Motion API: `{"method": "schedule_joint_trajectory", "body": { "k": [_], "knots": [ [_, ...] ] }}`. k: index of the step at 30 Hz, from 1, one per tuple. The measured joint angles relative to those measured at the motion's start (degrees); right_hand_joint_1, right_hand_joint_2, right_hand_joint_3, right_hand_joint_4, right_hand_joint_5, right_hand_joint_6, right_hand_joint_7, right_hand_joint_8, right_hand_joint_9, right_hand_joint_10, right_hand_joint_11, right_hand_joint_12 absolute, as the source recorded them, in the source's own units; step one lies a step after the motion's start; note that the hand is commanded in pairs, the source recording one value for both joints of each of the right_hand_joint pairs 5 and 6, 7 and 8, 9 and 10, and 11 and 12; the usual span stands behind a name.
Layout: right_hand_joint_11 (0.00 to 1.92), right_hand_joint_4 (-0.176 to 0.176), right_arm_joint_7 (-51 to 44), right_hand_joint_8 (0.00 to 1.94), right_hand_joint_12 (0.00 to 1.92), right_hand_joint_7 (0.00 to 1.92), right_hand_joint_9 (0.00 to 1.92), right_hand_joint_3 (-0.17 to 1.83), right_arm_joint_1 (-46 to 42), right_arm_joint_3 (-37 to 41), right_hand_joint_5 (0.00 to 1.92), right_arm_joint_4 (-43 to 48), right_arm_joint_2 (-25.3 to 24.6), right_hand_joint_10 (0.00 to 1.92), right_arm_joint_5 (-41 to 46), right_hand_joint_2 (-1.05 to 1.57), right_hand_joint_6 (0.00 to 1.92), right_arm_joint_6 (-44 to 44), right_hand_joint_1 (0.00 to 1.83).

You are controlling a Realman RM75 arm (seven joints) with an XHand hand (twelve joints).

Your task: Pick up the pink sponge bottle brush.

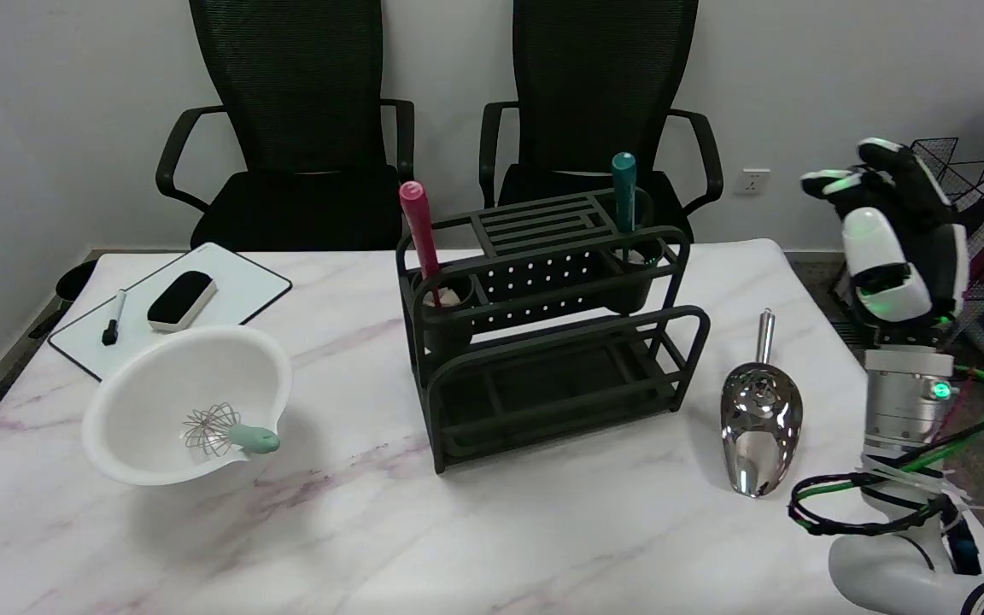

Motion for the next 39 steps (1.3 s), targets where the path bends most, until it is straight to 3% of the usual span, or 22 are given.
{"method": "schedule_joint_trajectory", "body": {
  "k": [23,39],
  "knots": [
    [0.68,0.0,-11.7,0.9,0.68,0.9,0.75,1.1,1.8,-5.2,0.65,33.1,-1.5,0.75,-16.1,0.41,0.65,-32.1,1.04],
    [0.56,0.0,-14.0,0.77,0.56,0.77,0.64,1.04,6.6,-9.8,0.52,38.9,-8.1,0.64,-21.1,0.26,0.52,-47.8,1.09]
  ]
}}
